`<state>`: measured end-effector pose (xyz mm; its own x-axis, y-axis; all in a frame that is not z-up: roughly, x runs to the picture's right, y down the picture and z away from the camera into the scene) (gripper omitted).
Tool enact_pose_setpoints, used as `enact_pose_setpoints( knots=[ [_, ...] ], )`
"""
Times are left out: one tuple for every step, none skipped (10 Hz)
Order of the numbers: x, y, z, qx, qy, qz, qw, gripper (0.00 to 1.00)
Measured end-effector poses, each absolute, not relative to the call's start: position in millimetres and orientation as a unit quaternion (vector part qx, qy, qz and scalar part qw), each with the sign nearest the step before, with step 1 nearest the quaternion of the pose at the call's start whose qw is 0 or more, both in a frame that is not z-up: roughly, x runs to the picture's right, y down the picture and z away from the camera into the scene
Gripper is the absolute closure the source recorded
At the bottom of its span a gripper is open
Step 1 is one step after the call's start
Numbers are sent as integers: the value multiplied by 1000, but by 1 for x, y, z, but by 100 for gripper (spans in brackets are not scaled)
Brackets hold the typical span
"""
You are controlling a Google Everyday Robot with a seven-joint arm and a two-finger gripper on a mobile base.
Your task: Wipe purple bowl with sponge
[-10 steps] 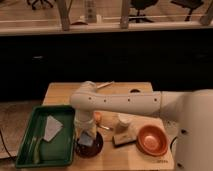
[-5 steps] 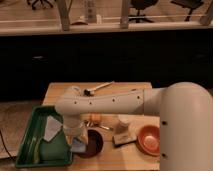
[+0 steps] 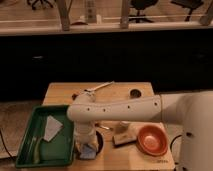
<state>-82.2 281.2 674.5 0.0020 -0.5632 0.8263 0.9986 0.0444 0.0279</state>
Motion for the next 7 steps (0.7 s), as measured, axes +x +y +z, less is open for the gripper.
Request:
enact_pose_setpoints(
  knots=[
    [-74,277,679,-315,-339,-609,644,100],
    [-71,270,686,-314,-333,-605,652,100],
    [-73,262,695,-312,-327,-602,658,100],
    [-76,256,701,-310,-323,-603,660,100],
    [-80,251,704,-309,-319,-606,660,100],
    [-90,248,706,-306,-318,-611,657,100],
    [-107,247,707,-304,-321,-625,643,100]
  ],
)
